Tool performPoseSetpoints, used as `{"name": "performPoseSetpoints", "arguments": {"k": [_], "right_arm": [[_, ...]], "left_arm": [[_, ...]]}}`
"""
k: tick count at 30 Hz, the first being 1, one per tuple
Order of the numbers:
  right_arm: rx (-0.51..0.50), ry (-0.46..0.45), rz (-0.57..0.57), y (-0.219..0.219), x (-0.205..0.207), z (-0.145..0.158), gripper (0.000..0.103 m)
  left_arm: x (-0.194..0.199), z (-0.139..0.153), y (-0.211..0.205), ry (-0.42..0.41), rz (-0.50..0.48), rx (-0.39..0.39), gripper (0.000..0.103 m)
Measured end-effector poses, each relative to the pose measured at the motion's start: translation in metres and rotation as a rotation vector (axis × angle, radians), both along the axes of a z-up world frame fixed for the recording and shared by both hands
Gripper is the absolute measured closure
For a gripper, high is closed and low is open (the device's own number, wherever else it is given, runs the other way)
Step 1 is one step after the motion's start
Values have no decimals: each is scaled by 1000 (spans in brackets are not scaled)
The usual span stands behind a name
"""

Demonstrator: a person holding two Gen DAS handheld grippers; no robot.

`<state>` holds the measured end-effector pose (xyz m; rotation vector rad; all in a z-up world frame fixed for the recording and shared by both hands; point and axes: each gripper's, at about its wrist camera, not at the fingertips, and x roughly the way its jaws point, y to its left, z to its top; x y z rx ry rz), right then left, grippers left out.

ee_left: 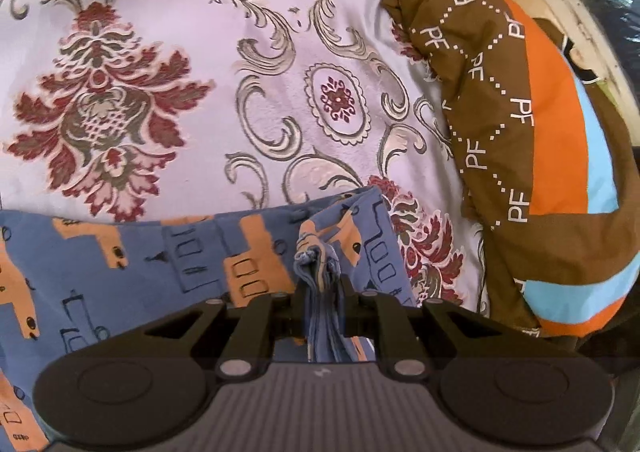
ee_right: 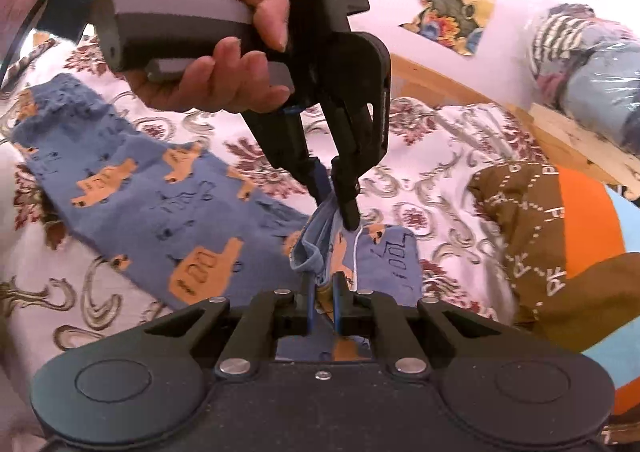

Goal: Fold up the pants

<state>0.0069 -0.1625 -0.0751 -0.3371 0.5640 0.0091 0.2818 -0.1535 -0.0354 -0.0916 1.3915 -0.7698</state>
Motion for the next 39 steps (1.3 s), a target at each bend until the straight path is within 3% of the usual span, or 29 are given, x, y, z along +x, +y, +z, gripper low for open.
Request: {"name": "performPoseSetpoints", "arguments": {"k": [7,19,25,32,39], "right_arm": [[23,34,64,15,3,-7,95],[-7,96,165,47,8,-26,95],[-28,124,171,48,11,-36,95],[-44,134,181,51,14,-39,95],[-20,145,215,62,19,-32,95]], "left_arm": [[-9,-6,35,-60,1,-67,89],[-17,-19,75,-128,-16,-65,89],[-23,-34,86,-163,-2,-106,89],[-21,-41,97,-135,26,-155,89],[-17,-35,113,-103,44,-127,89]]}}
